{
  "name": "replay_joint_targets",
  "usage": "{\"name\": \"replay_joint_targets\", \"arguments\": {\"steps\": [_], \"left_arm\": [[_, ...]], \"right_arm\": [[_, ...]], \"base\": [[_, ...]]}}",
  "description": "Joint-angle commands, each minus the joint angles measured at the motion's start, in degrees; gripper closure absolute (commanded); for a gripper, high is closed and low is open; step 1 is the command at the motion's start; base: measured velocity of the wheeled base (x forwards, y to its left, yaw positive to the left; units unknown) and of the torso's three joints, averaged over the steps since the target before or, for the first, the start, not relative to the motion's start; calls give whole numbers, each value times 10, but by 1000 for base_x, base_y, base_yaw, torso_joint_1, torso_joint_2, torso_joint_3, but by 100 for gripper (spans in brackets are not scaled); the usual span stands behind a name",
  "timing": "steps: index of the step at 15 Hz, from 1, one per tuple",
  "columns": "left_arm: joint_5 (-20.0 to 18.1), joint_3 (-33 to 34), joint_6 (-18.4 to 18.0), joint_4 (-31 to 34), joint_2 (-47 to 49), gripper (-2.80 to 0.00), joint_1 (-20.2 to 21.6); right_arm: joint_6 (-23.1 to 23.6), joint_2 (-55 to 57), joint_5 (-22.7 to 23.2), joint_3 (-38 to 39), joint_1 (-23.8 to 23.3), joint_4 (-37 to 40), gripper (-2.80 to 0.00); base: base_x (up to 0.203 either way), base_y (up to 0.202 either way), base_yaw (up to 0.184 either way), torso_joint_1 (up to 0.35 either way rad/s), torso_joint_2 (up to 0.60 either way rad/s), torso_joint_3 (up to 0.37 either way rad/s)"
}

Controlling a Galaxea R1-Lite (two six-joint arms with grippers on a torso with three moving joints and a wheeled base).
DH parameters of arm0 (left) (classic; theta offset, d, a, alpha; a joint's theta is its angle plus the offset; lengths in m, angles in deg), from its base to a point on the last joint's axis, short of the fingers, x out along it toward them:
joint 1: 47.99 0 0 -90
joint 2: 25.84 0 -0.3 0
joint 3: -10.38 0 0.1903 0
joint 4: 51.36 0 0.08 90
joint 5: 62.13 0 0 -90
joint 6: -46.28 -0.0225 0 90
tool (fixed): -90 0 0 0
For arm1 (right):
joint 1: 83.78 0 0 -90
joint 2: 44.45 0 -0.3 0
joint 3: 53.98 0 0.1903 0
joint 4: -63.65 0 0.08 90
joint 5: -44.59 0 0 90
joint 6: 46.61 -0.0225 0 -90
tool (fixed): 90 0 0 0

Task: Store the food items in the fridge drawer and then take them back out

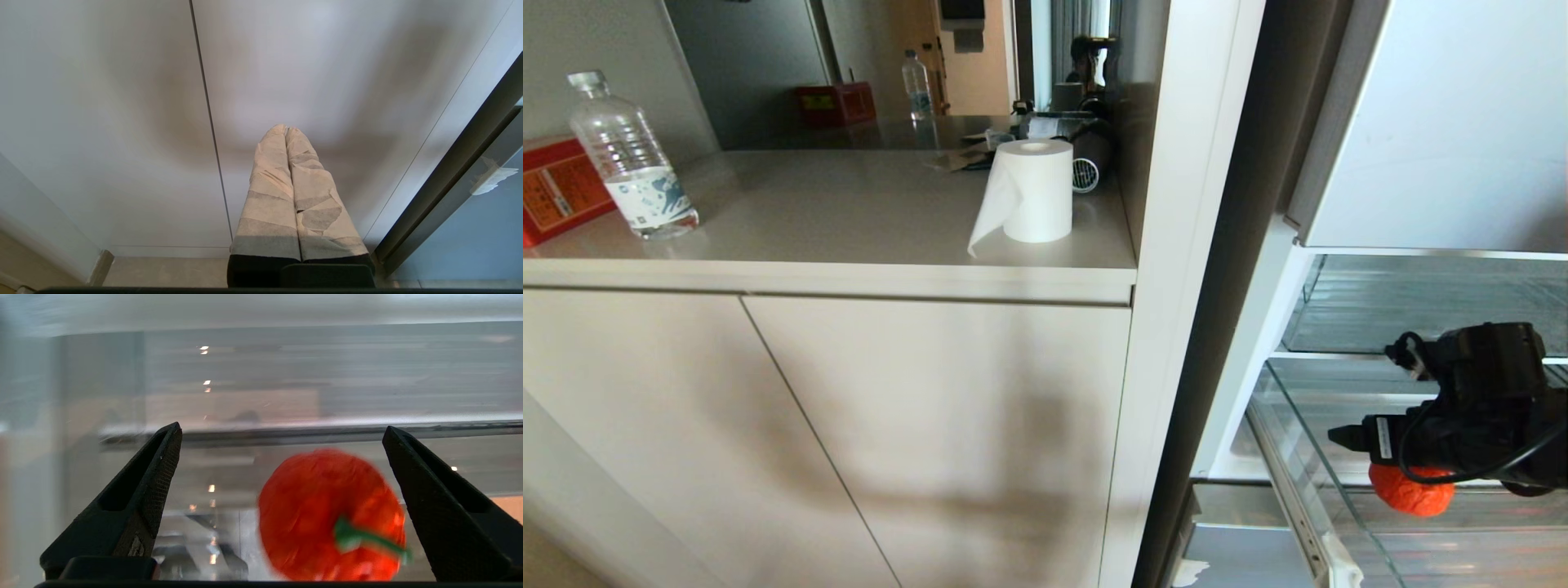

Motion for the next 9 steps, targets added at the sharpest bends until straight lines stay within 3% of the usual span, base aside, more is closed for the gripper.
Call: {"name": "replay_joint_targets", "arguments": {"steps": [1,9], "left_arm": [[0,0,0,0,1,0,0],[0,0,0,0,0,0,0]], "right_arm": [[1,32,-1,-1,-10,-4,-280],[2,19,0,17,-29,-4,-280]], "base": [[0,0,0,0,0,0],[0,0,0,0,0,0]]}}
